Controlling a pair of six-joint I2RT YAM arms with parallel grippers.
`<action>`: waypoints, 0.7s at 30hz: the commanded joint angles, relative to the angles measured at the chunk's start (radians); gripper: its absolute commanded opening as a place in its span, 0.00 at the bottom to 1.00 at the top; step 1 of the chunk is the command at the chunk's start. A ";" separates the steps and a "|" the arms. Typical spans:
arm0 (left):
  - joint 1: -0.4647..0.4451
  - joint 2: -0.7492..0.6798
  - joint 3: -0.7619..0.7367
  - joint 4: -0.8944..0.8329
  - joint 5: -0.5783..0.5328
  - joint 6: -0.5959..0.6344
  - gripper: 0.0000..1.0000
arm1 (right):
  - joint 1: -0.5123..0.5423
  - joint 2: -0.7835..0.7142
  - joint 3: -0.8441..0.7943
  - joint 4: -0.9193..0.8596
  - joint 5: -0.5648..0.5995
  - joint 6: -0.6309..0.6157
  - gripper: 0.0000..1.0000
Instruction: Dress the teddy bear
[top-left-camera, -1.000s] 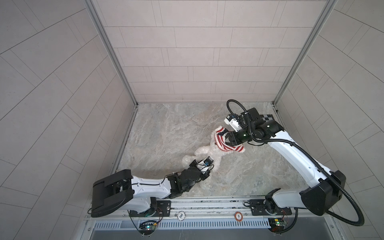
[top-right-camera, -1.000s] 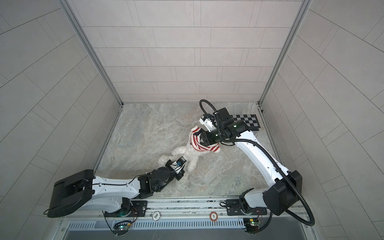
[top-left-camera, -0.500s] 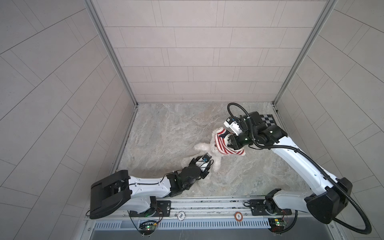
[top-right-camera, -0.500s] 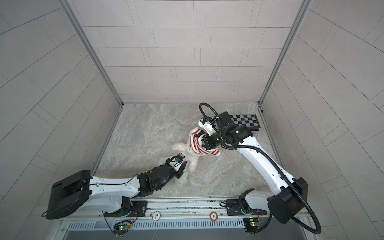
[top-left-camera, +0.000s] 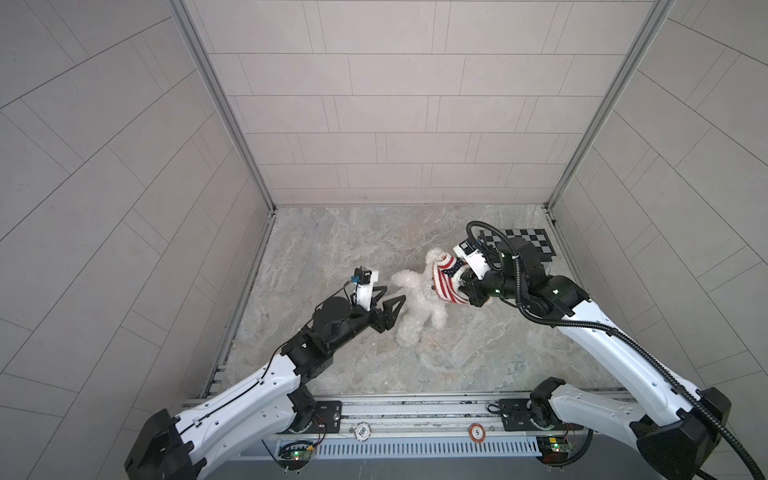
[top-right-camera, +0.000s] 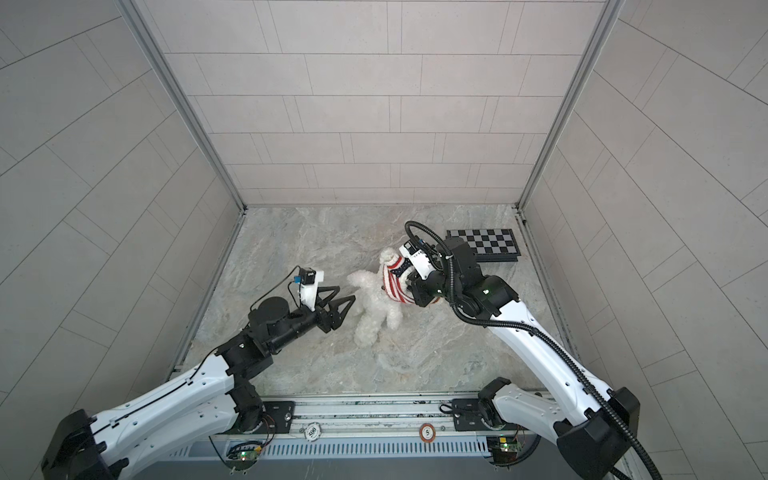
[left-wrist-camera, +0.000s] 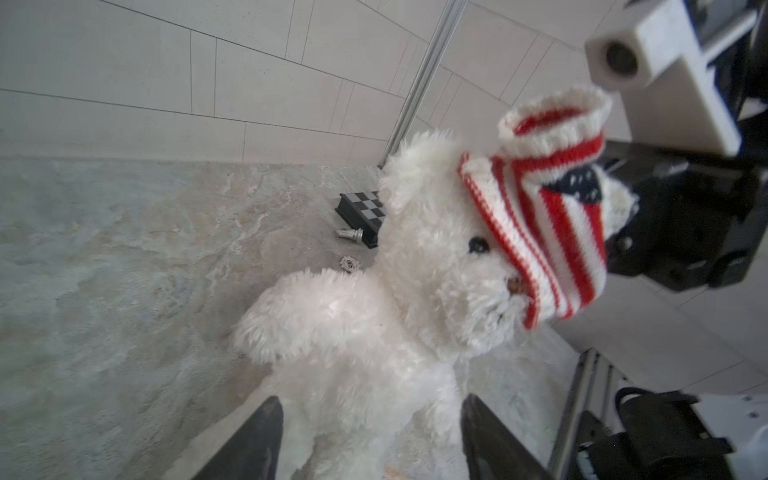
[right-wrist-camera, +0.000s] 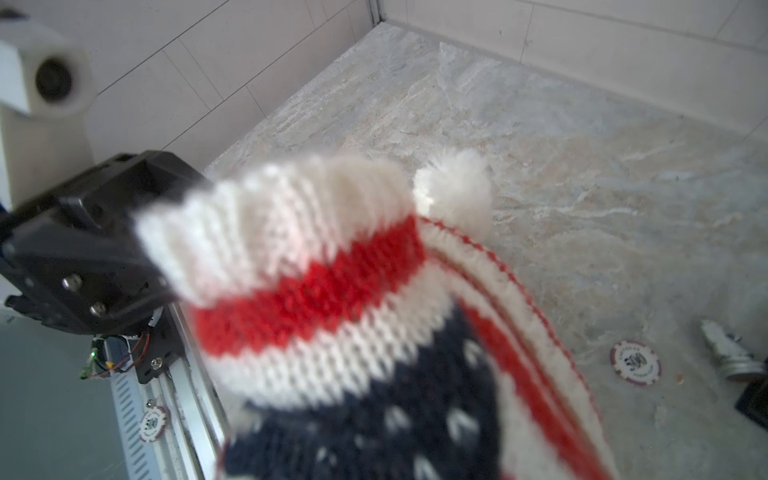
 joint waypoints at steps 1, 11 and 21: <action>0.035 0.007 0.085 -0.027 0.219 -0.176 0.61 | 0.057 -0.067 -0.043 0.134 0.051 -0.145 0.00; 0.032 0.114 0.165 0.059 0.339 -0.288 0.42 | 0.186 -0.083 -0.116 0.231 0.098 -0.228 0.00; 0.001 0.141 0.199 0.042 0.318 -0.267 0.29 | 0.214 -0.081 -0.131 0.231 0.082 -0.256 0.00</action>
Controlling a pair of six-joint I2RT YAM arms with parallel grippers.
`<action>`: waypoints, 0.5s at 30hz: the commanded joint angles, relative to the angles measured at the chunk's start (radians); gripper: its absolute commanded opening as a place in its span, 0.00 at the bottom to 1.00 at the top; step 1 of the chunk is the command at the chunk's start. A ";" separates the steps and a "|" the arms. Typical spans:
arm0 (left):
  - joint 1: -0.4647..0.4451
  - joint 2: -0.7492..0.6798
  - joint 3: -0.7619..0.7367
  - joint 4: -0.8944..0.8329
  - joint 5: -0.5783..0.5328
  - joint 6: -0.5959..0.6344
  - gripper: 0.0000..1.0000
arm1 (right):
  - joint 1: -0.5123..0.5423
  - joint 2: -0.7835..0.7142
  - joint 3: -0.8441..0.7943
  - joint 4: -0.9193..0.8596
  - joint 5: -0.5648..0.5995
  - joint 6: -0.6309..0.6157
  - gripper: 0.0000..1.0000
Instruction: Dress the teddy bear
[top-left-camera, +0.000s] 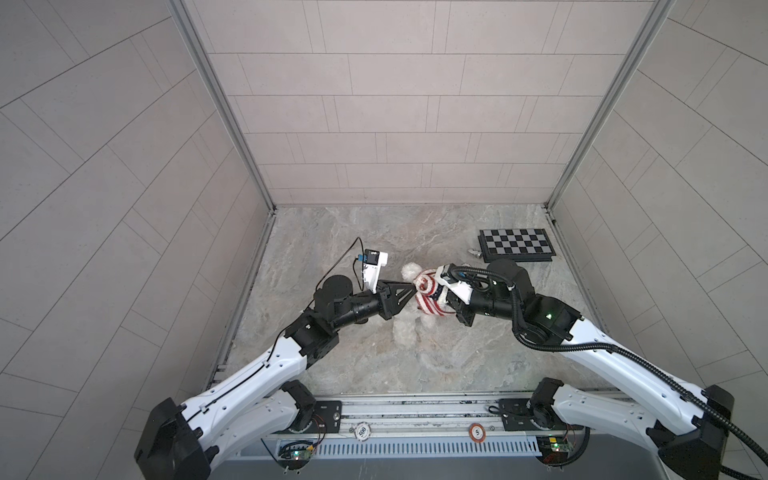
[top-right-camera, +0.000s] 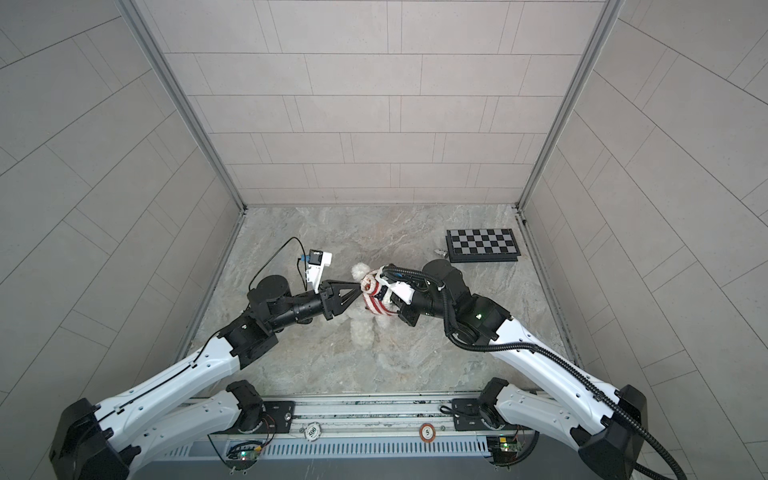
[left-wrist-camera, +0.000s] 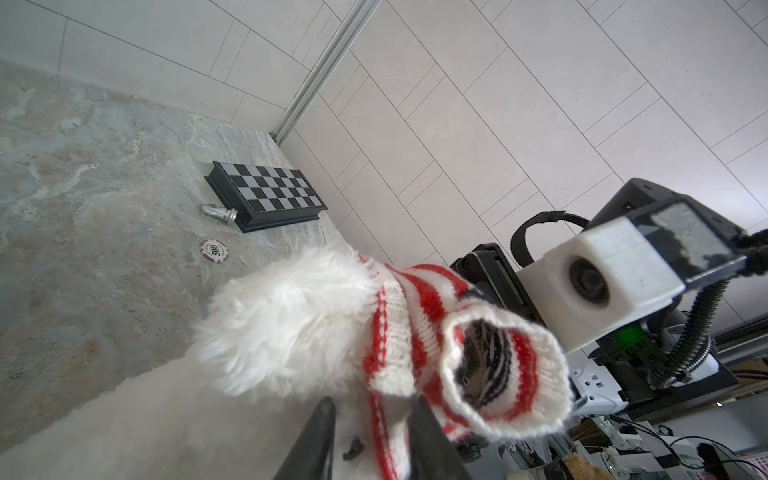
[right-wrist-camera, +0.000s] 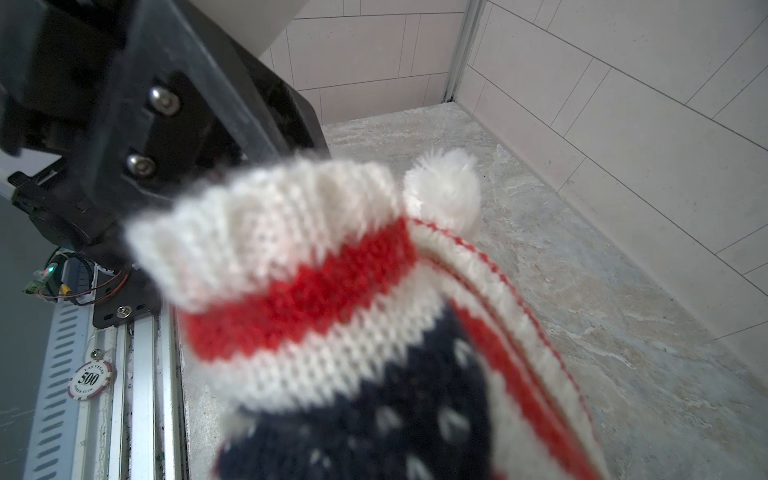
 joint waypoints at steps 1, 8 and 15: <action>-0.021 0.016 0.053 0.010 0.011 0.013 0.27 | 0.008 -0.015 -0.009 0.037 -0.011 -0.040 0.00; -0.030 0.017 0.054 0.034 0.011 -0.002 0.08 | 0.019 -0.020 -0.010 0.008 0.009 -0.054 0.00; 0.027 -0.001 0.069 -0.055 -0.049 -0.026 0.00 | 0.068 -0.051 -0.018 -0.034 0.064 -0.117 0.00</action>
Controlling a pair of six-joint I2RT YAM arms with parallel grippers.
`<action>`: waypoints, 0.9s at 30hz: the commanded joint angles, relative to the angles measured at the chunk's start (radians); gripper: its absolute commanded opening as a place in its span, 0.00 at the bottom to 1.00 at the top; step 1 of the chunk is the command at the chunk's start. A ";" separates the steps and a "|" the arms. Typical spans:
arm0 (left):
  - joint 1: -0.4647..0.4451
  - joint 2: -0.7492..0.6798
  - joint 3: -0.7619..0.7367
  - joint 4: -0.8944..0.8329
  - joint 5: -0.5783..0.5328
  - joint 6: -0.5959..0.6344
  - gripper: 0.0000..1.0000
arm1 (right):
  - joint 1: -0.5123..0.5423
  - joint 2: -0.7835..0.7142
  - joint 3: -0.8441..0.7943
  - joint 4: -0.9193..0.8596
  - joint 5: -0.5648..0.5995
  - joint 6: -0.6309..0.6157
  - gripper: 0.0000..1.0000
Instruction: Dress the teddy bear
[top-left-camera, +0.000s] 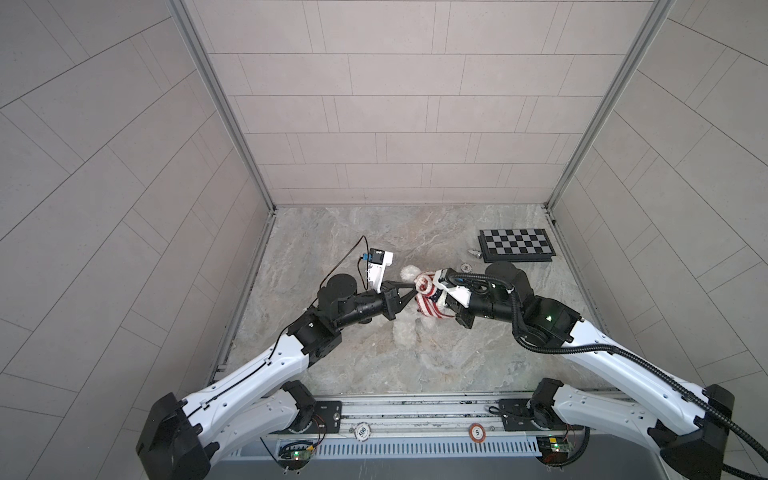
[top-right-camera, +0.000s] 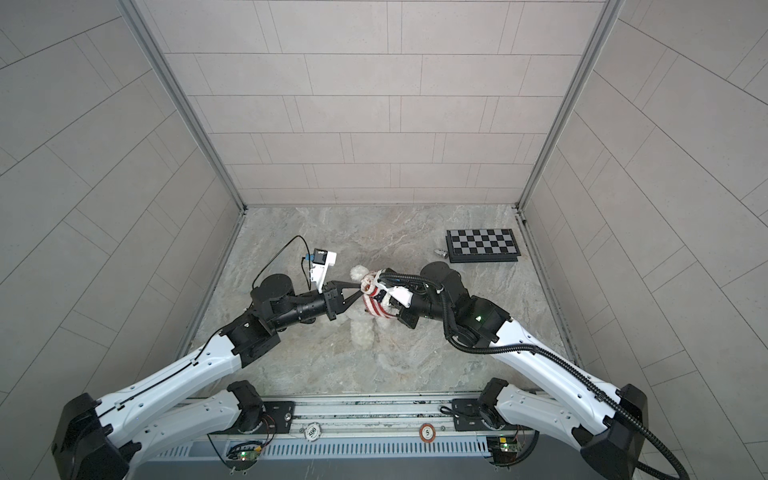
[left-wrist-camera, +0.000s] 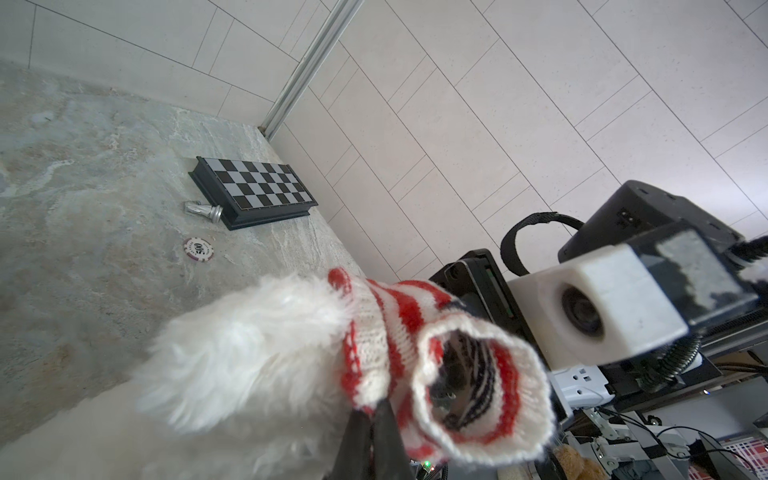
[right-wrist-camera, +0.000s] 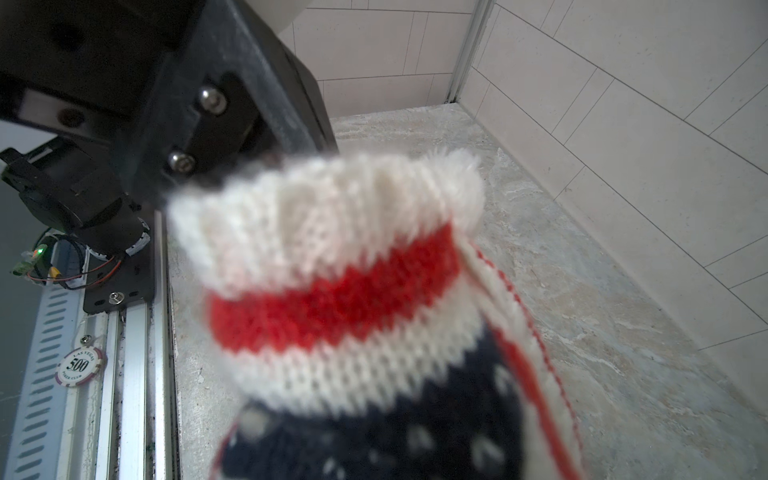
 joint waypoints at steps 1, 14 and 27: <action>0.051 -0.015 0.038 -0.055 -0.045 -0.017 0.00 | 0.035 -0.052 -0.025 -0.013 0.029 -0.073 0.00; 0.169 -0.050 -0.033 -0.174 -0.134 -0.058 0.00 | 0.110 -0.120 -0.067 0.004 0.081 -0.097 0.00; 0.151 0.034 -0.068 -0.269 0.025 0.030 0.00 | 0.138 -0.139 -0.058 0.028 0.123 -0.016 0.00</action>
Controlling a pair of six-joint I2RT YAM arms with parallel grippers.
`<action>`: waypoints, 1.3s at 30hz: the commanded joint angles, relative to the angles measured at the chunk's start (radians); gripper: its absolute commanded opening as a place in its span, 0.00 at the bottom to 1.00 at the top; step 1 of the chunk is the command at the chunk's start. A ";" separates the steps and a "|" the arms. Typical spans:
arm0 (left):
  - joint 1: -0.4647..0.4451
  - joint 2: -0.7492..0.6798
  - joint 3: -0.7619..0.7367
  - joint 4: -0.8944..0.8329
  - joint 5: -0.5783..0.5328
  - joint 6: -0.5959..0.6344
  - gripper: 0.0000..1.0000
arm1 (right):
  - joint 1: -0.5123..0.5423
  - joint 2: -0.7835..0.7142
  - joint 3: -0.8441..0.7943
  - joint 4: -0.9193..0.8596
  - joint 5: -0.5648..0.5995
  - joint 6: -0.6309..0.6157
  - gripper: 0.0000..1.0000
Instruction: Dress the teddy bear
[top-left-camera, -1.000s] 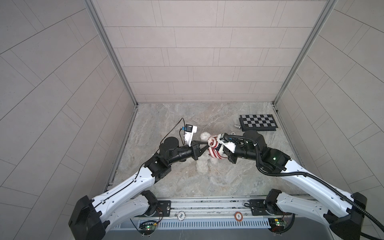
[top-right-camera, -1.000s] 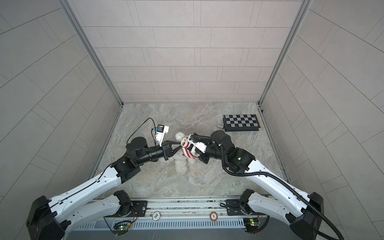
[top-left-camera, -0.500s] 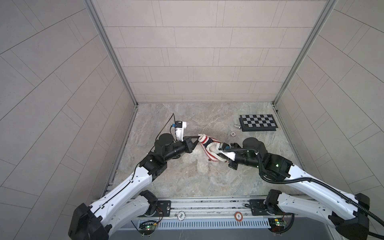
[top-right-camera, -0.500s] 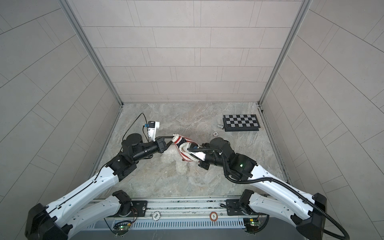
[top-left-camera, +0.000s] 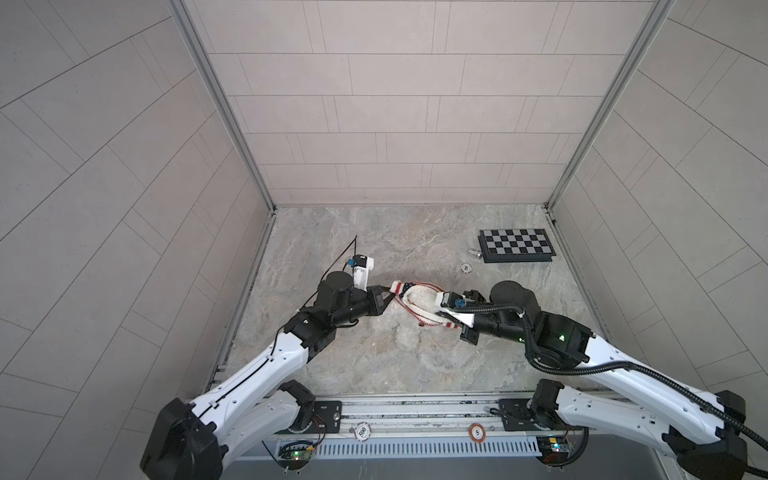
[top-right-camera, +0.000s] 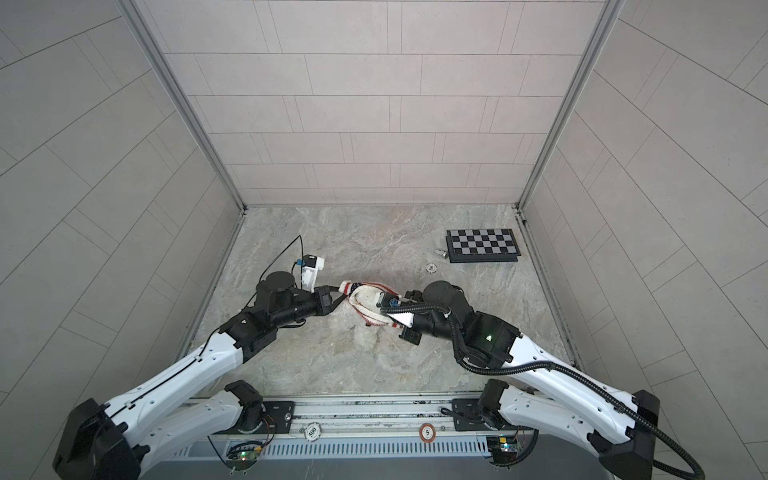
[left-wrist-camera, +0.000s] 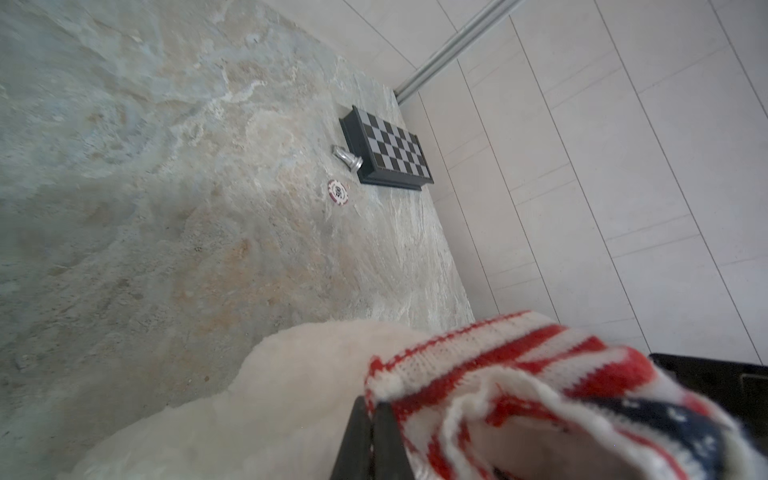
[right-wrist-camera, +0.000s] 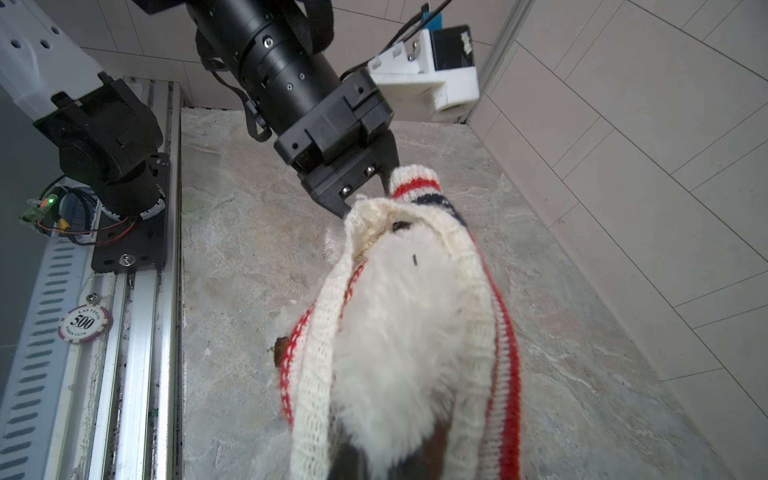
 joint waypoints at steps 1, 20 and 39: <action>-0.018 0.007 0.005 -0.076 0.051 0.075 0.00 | 0.011 -0.016 0.007 0.042 0.024 0.046 0.00; -0.098 -0.027 0.041 -0.225 -0.037 0.222 0.00 | 0.010 0.016 0.022 0.130 0.080 0.242 0.00; -0.100 -0.218 -0.040 -0.009 -0.124 0.141 0.56 | 0.010 0.068 -0.032 0.260 0.338 0.588 0.00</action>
